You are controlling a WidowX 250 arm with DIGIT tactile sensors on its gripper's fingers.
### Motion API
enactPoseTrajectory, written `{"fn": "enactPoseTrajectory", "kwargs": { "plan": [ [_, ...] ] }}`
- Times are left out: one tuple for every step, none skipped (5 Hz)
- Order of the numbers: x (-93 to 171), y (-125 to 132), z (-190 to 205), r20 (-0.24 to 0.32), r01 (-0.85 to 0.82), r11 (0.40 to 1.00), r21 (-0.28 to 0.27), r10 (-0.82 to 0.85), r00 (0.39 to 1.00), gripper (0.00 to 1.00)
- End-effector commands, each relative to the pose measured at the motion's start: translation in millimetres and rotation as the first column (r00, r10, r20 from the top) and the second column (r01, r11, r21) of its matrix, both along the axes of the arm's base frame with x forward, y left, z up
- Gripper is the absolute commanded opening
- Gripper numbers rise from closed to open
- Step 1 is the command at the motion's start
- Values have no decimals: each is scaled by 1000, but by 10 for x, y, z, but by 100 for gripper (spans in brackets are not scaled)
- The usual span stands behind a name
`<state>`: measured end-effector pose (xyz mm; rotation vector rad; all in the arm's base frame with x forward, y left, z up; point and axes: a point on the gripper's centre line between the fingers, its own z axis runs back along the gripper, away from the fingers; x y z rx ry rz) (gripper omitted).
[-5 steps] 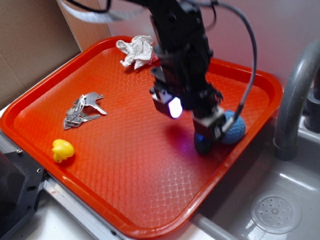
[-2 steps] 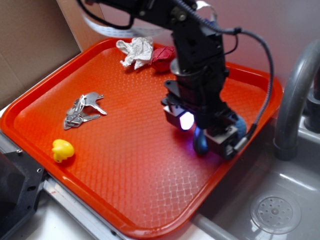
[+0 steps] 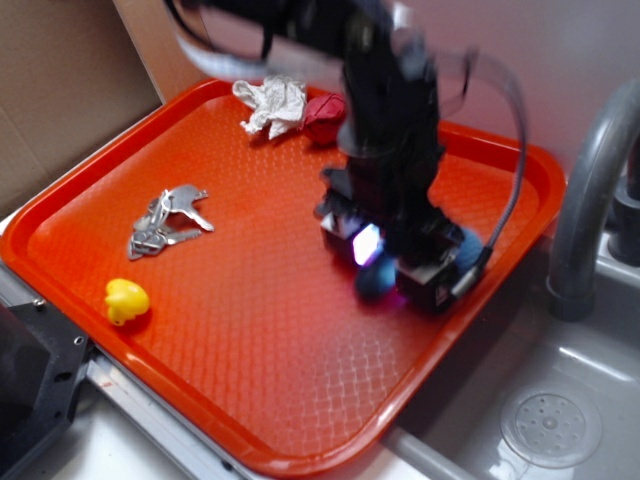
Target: Grab the plastic pickle.
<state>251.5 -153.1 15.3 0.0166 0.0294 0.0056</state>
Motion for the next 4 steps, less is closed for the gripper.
{"fn": "enactPoseTrajectory", "kwargs": {
  "plan": [
    [-209, 121, 16, 6, 19, 1000, 25, -20, 1000, 0],
    [-250, 128, 153, 8, 63, 997, 48, -63, 998, 0],
    [-430, 299, 634, 93, 103, 994, -39, -99, 991, 0],
    [-517, 560, 1106, 165, 74, 994, -78, -60, 984, 0]
  ]
}}
